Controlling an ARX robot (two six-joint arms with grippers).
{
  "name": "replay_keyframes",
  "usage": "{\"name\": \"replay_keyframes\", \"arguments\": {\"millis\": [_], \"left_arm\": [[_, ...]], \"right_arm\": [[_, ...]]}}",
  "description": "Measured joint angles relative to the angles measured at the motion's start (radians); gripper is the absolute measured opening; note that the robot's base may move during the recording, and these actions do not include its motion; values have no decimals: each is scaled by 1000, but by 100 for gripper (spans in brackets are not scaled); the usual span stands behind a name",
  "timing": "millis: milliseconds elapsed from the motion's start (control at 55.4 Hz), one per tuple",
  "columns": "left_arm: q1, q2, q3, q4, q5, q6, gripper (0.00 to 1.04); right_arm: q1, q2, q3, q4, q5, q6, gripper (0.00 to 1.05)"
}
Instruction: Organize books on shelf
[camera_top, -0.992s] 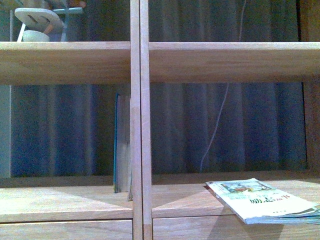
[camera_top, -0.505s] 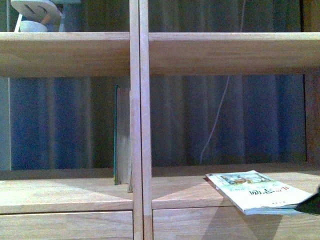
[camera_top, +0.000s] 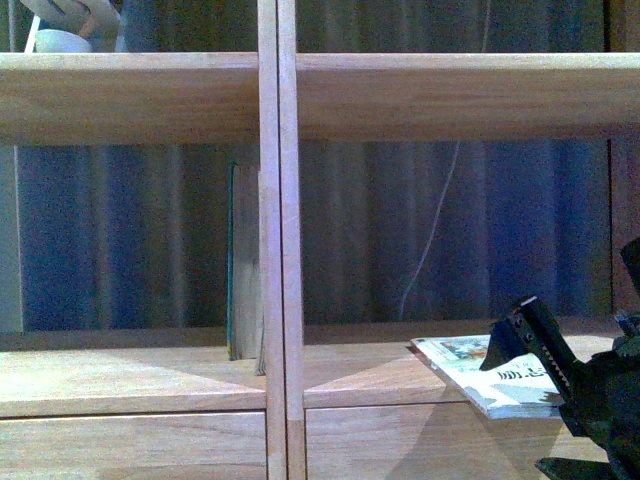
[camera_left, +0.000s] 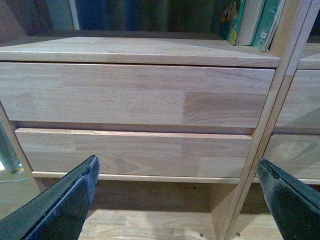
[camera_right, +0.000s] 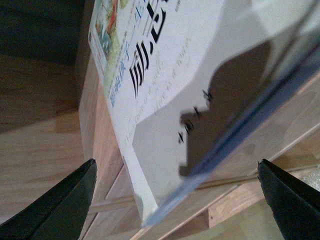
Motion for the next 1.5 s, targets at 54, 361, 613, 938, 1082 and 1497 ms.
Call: {"name": "replay_keyframes", "arguments": {"millis": [54,361,613,938,1082,1497], "left_arm": [[0,0,0,0,0,0,97],[0,0,0,0,0,0,97],[0,0,0,0,0,0,97],[0,0,0,0,0,0,97],[0,0,0,0,0,0,97],[0,0,0,0,0,0,97]], "right_arm": [[0,21,28,-8,11,3,98],[0,93,138,-47,50,12,98],[0,106,171,-55,75,-6,76],[-5,106,172,-48,69,-24,27],[-14,87,172,-44,50,-39,9],[-91,-106,98,-22,-75,-161,7]]}}
